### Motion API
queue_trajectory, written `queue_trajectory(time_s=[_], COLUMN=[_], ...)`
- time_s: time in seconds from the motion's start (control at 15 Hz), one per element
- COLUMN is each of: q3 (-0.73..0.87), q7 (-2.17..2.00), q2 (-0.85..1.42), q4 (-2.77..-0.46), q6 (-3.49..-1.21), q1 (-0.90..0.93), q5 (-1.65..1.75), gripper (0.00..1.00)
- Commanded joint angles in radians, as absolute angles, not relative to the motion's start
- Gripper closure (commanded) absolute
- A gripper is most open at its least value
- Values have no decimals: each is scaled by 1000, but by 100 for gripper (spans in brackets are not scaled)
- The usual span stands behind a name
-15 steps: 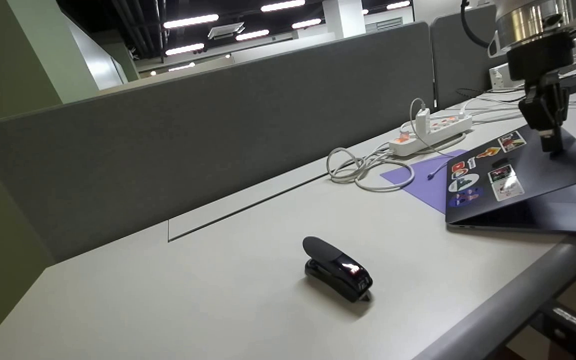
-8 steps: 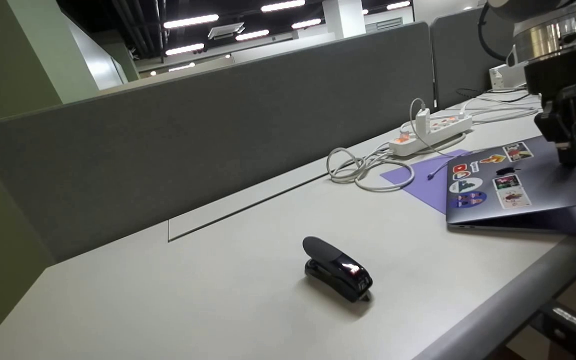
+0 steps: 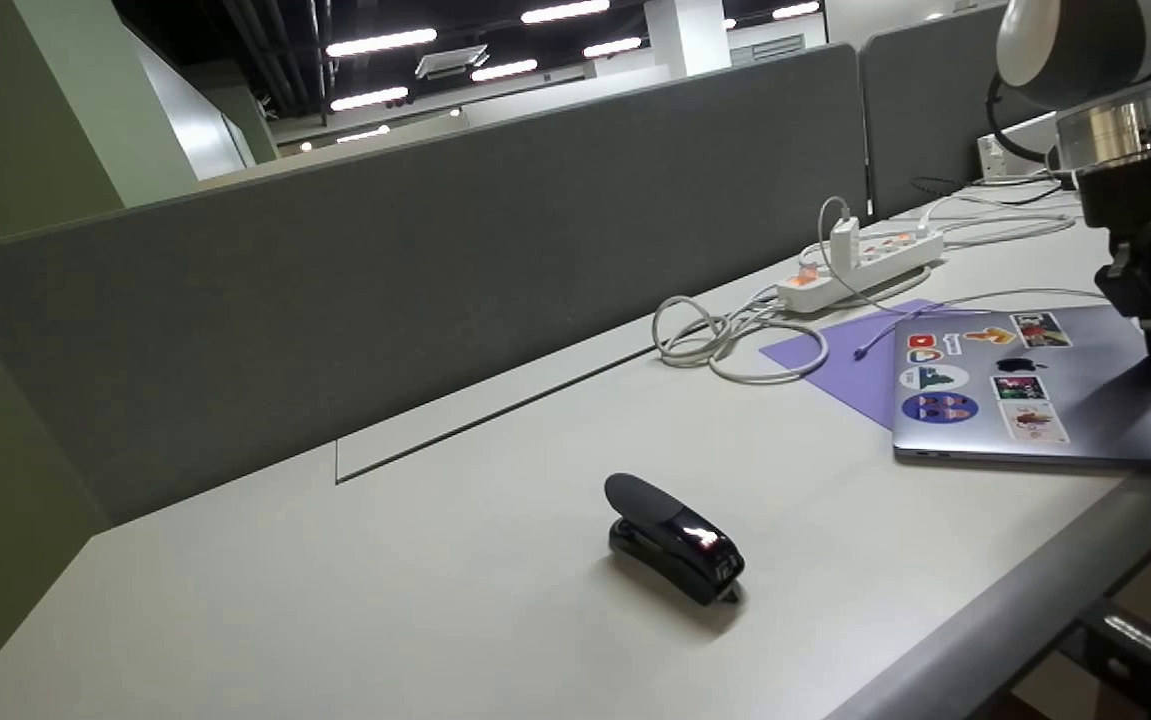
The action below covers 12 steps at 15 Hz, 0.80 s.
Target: Close the laptop
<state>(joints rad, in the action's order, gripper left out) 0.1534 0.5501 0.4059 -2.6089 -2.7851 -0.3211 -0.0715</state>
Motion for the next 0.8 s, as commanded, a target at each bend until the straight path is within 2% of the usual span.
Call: queue_trajectory(time_s=[0.0, 0.27, 0.73], q3=[136, 98, -4], q7=[508, 523, 528], q2=[467, 414, 194], q4=[-2562, -2595, -2716], q6=[-2822, -2818, -2778], q1=[-353, -385, -423], q5=[-32, -57, -205], gripper=[100, 100, 100])
